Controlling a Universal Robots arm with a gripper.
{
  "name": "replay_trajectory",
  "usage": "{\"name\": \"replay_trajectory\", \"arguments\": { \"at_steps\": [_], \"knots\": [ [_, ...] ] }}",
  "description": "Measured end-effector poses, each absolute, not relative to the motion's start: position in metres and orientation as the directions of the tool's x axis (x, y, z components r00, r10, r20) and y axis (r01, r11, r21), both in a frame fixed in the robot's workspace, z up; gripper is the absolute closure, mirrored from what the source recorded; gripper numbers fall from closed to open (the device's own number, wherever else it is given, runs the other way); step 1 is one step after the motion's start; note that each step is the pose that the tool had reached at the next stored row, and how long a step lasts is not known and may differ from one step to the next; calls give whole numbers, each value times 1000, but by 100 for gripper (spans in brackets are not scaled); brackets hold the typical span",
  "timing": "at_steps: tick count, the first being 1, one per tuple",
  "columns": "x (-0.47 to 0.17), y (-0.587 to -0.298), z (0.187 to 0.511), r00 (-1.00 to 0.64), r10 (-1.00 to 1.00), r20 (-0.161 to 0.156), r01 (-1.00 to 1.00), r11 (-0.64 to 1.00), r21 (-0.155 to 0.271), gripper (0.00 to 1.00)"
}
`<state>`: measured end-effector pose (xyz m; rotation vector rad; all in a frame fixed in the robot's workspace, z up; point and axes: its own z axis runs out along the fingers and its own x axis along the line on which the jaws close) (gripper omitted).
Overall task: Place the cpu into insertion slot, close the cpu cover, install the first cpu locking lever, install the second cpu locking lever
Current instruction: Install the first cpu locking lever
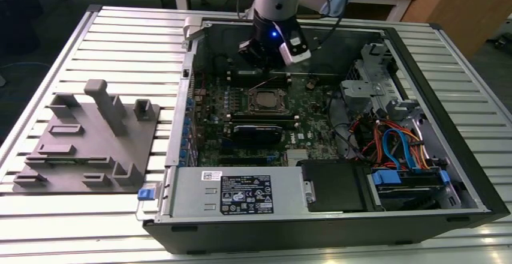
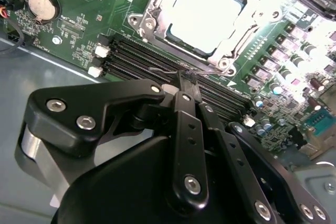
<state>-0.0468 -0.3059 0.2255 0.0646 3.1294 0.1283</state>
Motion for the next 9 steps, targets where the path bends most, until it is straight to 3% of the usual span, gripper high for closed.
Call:
{"name": "replay_trajectory", "arguments": {
  "at_steps": [9],
  "knots": [
    [-38,-306,221,-999,42,-7,41,996,82,90]
  ]
}}
